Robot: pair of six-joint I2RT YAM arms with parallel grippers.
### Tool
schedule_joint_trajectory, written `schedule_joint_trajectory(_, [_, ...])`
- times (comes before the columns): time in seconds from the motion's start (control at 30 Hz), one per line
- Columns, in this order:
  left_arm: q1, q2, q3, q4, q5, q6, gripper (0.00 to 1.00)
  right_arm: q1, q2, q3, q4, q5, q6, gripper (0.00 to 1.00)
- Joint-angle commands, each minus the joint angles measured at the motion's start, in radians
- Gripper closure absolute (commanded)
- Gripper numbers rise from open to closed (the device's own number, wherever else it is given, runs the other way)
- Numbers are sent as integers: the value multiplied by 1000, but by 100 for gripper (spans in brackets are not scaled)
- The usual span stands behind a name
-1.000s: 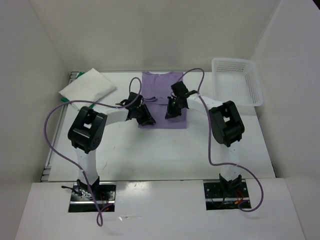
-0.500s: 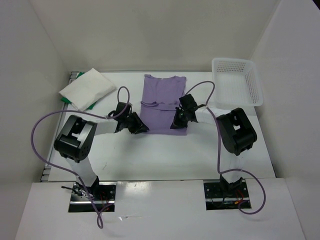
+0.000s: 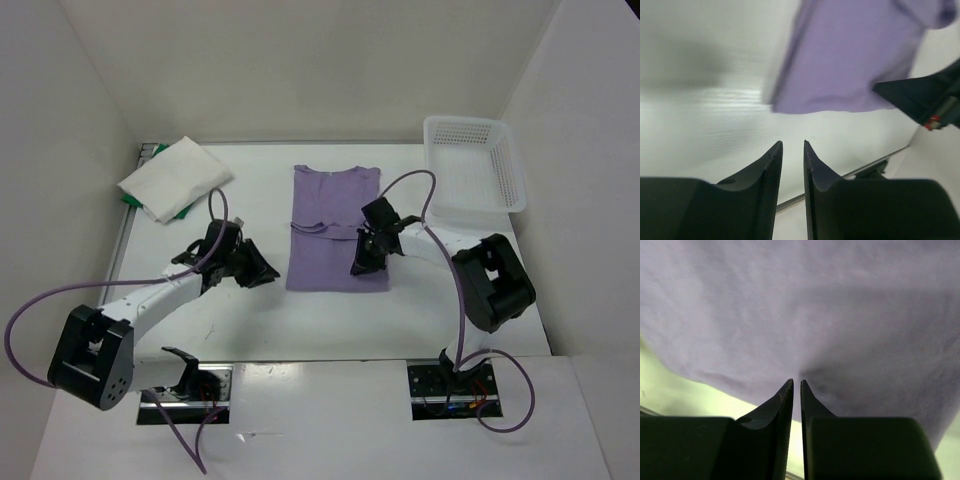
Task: Fold and stack the t-shirts
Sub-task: Fold the folded rectangular tshirt in 1/3 of the way
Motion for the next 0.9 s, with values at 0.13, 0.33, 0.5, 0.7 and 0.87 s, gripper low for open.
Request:
schedule_joint_trajectory(0.13, [-16, 127, 189, 50, 12, 3, 69, 12, 34, 203, -17, -50, -38, 95])
schedule_joint_trajectory(0.33, [-134, 322, 275, 162, 38, -28, 71, 21, 186, 309, 46, -39, -29, 98])
schedule_joint_trajectory(0.5, [-188, 411, 265, 194, 27, -42, 71, 22, 262, 340, 79, 2, -19, 98])
schedule_joint_trajectory(0.7, [-188, 415, 179, 186, -14, -40, 71, 22, 316, 420, 107, 110, -19, 95])
schedule_joint_trajectory(0.87, [-188, 405, 140, 157, -43, -29, 71, 12, 430, 551, 139, 268, -19, 96])
